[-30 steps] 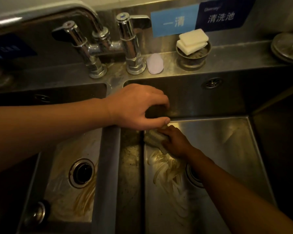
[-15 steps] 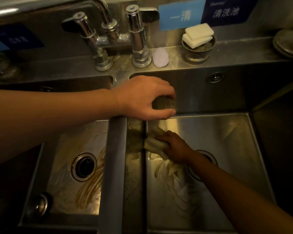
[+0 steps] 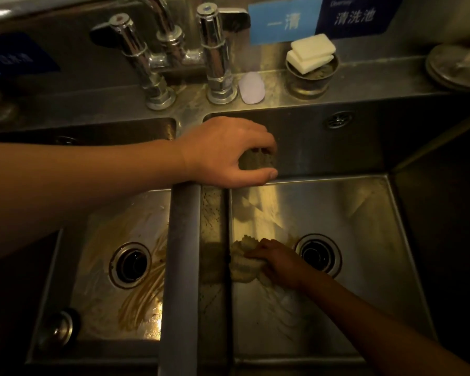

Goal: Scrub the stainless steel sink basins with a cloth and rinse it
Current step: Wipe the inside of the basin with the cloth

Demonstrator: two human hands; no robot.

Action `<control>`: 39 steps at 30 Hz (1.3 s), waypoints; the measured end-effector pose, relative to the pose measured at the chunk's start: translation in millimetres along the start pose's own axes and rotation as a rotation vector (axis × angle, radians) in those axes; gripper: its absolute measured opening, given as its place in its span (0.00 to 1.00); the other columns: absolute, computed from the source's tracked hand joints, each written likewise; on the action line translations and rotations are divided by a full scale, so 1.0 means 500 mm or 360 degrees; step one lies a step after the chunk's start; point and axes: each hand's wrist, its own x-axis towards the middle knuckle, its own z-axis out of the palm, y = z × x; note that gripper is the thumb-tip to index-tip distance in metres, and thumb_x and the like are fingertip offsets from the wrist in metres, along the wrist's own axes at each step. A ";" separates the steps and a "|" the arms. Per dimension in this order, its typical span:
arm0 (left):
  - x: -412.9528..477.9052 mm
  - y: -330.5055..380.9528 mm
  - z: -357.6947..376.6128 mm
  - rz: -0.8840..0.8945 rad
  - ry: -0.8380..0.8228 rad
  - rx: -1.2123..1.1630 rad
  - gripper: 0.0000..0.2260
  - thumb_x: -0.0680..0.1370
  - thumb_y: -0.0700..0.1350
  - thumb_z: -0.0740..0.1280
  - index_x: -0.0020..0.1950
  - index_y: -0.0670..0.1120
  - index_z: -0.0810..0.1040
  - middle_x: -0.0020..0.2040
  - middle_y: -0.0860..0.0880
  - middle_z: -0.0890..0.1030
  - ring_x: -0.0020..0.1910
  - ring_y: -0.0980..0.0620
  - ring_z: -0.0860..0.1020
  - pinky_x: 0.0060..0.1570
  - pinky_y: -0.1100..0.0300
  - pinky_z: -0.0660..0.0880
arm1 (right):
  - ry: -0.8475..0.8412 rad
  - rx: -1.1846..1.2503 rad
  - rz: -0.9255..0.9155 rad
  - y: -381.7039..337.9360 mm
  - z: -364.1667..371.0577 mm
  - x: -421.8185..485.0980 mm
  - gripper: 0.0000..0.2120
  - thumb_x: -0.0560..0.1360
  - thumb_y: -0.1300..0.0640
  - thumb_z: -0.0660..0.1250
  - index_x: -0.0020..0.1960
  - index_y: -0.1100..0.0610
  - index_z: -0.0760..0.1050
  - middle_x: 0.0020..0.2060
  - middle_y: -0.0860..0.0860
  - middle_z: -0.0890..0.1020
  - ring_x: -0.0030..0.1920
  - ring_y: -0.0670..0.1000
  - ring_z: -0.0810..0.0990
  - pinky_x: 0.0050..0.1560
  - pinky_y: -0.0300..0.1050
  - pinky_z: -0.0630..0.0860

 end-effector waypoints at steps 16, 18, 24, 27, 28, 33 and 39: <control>0.004 -0.007 0.002 0.0035 -0.0010 -0.0083 0.25 0.77 0.65 0.58 0.60 0.48 0.80 0.53 0.50 0.82 0.53 0.49 0.80 0.50 0.48 0.77 | 0.0584 -0.0049 0.0612 0.173 -0.199 -0.045 0.25 0.71 0.55 0.63 0.67 0.55 0.76 0.53 0.58 0.76 0.54 0.62 0.78 0.57 0.50 0.74; 0.004 -0.007 0.001 0.0037 -0.0011 -0.0084 0.26 0.77 0.65 0.58 0.60 0.47 0.80 0.53 0.49 0.82 0.53 0.49 0.80 0.50 0.48 0.77 | 0.0601 -0.0060 0.0601 0.174 -0.177 -0.044 0.24 0.72 0.58 0.66 0.68 0.55 0.75 0.56 0.58 0.77 0.56 0.62 0.77 0.58 0.50 0.73; 0.003 -0.004 0.000 0.0021 -0.0008 -0.0105 0.25 0.77 0.64 0.58 0.60 0.47 0.80 0.53 0.49 0.82 0.52 0.49 0.80 0.50 0.48 0.78 | 0.0462 0.0060 0.0483 0.125 -0.132 -0.042 0.25 0.74 0.48 0.63 0.70 0.51 0.73 0.58 0.52 0.76 0.57 0.54 0.76 0.57 0.39 0.67; 0.003 -0.004 -0.001 -0.0006 -0.0018 -0.0098 0.25 0.77 0.64 0.58 0.60 0.47 0.80 0.53 0.49 0.82 0.53 0.49 0.80 0.50 0.48 0.78 | 0.0384 0.0113 0.0361 0.091 -0.097 -0.045 0.22 0.76 0.49 0.64 0.70 0.49 0.73 0.58 0.51 0.77 0.57 0.52 0.76 0.57 0.42 0.71; 0.003 -0.004 -0.002 -0.0013 -0.0024 -0.0089 0.25 0.77 0.64 0.58 0.60 0.48 0.80 0.54 0.50 0.82 0.53 0.49 0.80 0.50 0.48 0.77 | 0.0375 0.0118 0.0332 0.080 -0.086 -0.046 0.22 0.76 0.49 0.64 0.70 0.49 0.73 0.58 0.51 0.77 0.56 0.52 0.76 0.58 0.45 0.72; 0.002 -0.002 -0.005 -0.0042 -0.0046 -0.0061 0.25 0.77 0.65 0.58 0.61 0.48 0.79 0.54 0.50 0.81 0.54 0.49 0.79 0.51 0.48 0.77 | 0.0285 0.0085 0.0212 0.049 -0.066 -0.043 0.22 0.75 0.56 0.68 0.69 0.53 0.75 0.57 0.56 0.79 0.56 0.56 0.77 0.56 0.46 0.72; 0.002 0.002 -0.007 -0.0050 -0.0068 -0.0049 0.26 0.77 0.65 0.57 0.61 0.48 0.79 0.54 0.50 0.81 0.53 0.49 0.79 0.51 0.47 0.77 | 0.0138 0.0090 0.0201 0.034 -0.040 -0.053 0.25 0.75 0.57 0.69 0.71 0.53 0.72 0.61 0.55 0.77 0.59 0.55 0.76 0.58 0.41 0.69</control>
